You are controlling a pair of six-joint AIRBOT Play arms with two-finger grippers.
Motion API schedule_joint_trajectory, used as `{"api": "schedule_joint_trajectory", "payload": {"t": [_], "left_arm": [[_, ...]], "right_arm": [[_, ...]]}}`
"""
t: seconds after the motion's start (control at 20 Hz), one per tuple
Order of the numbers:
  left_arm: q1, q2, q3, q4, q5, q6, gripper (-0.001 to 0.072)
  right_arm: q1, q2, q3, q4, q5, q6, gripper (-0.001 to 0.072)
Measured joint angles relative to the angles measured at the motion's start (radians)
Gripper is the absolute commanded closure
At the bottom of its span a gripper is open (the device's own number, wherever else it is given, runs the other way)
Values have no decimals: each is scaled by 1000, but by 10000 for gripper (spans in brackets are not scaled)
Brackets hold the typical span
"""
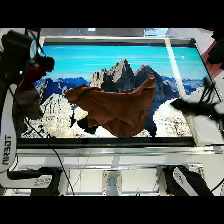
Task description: Fold the shirts.
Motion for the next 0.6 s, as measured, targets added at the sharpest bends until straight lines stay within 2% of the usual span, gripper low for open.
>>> {"api": "schedule_joint_trajectory", "payload": {"t": [0.1,0.2,0.35,0.6], "left_arm": [[6,31,-77,-16,10,0,3],[10,48,-127,-27,13,-2,2],[12,58,-161,-65,22,-4,3],[12,64,-179,-159,58,-3,3]], "right_arm": [[20,55,-164,134,24,2,247],[75,84,-297,234,31,6,144],[213,103,-438,356,-71,39,144],[496,81,-531,492,-376,123,145]]}}
